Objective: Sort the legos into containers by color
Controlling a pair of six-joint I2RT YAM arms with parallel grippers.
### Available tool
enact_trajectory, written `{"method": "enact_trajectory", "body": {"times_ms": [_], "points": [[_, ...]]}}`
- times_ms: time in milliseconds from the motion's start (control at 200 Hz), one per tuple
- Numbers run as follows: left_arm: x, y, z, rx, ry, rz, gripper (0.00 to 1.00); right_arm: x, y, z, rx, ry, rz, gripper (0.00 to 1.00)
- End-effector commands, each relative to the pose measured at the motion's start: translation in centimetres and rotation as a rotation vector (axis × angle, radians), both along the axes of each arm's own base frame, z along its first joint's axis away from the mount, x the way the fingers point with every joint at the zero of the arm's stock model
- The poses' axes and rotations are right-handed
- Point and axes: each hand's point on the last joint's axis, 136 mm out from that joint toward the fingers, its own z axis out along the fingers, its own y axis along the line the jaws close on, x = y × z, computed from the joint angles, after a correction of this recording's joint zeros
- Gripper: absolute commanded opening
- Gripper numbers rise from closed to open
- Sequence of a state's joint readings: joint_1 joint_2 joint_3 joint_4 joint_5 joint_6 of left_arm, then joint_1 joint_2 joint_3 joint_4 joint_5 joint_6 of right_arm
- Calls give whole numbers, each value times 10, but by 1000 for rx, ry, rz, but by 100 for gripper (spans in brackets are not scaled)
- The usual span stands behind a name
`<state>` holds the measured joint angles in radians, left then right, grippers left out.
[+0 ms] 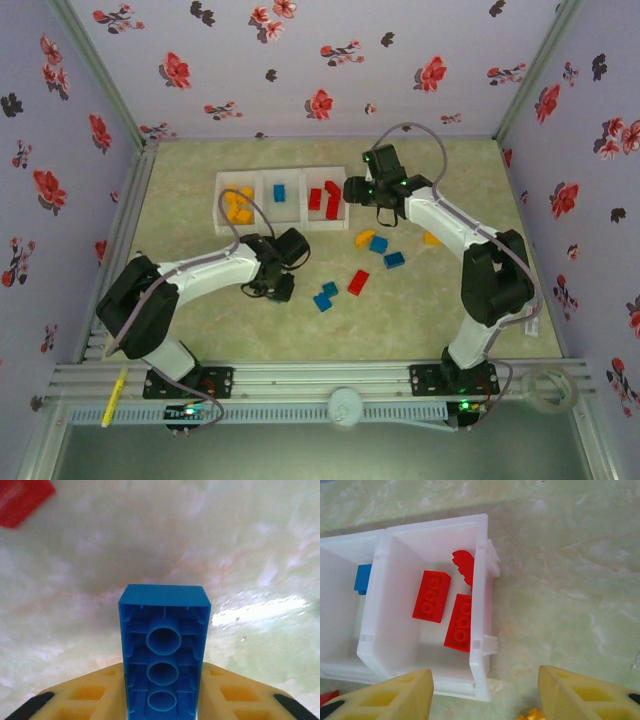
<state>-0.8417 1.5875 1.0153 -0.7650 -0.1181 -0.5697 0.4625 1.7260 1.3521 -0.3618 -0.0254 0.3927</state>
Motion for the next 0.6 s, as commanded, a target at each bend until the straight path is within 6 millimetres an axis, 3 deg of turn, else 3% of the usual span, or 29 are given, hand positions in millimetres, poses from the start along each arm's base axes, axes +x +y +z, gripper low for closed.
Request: {"method": "enact_trajectory", "body": {"times_ms": [0,350,595], "points": [[22,7,19,16,-61,31,36,-3,-12,16,-14,-49,-21,58],[110,10,72,-27,-213,87,37,-17,-25,25,-38,-72,-33,58],[165,12,83,-28,-252,120,37,-28,-34,27,-40,-70,-40,59]]}}
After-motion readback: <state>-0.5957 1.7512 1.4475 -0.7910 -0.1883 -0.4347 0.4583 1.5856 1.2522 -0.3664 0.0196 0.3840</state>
